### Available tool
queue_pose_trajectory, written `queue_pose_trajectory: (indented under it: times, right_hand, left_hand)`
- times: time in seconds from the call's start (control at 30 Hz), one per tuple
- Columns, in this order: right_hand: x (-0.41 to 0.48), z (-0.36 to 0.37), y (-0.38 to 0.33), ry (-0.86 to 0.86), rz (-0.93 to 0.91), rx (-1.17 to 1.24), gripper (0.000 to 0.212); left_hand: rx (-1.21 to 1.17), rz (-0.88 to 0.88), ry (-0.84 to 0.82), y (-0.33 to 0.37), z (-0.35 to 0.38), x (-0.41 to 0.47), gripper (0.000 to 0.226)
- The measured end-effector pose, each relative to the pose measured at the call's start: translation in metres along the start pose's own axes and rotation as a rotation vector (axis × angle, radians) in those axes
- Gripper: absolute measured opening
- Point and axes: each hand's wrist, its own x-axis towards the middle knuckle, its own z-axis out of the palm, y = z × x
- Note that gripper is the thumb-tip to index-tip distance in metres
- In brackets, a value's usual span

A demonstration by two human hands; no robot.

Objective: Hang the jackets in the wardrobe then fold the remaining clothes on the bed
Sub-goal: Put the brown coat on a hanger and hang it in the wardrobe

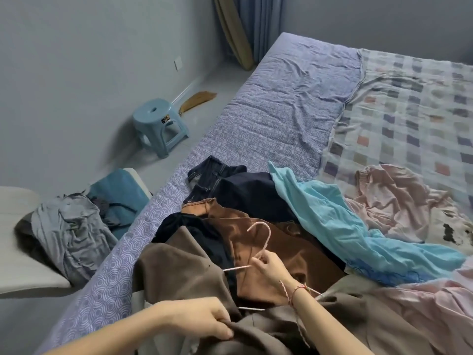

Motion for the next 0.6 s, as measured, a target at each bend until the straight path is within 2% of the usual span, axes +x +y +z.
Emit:
queue_pose_trajectory:
  times: [0.1,0.17,0.27,0.3,0.37,0.5,0.53,0.6]
  right_hand:
    - [-0.027,-0.035,-0.050,0.115,-0.237,0.074,0.016]
    - [-0.068,-0.070,-0.081,0.158,-0.372,0.098,0.018]
    - [-0.137,-0.100,-0.107,-0.105,-0.446,0.063,0.007]
    - [-0.159,-0.102,-0.107,-0.176,-0.450,0.037,0.013]
    - [-0.195,-0.105,-0.101,-0.177,-0.464,-0.028,0.020]
    - [-0.236,-0.131,-0.097,0.080,-0.527,-0.165,0.013]
    - [-0.251,-0.140,-0.099,0.106,-0.525,-0.186,0.008]
    - [-0.284,-0.157,-0.105,0.147,-0.532,-0.271,0.013]
  left_hand:
    - [-0.135,0.047,0.174,0.008,-0.011,-0.005,0.031]
    - [-0.202,0.127,0.303,0.033,-0.010,-0.017,0.025]
    - [-0.400,0.325,0.474,0.074,-0.008,-0.043,0.021]
    - [-0.444,0.362,0.507,0.086,-0.006,-0.051,0.020]
    - [-0.386,0.412,0.575,0.109,0.004,-0.067,0.022]
    - [-0.090,0.344,0.674,0.139,0.027,-0.085,0.025]
    - [-0.044,0.335,0.683,0.146,0.034,-0.091,0.023]
    - [-0.026,0.335,0.666,0.160,0.053,-0.112,0.020]
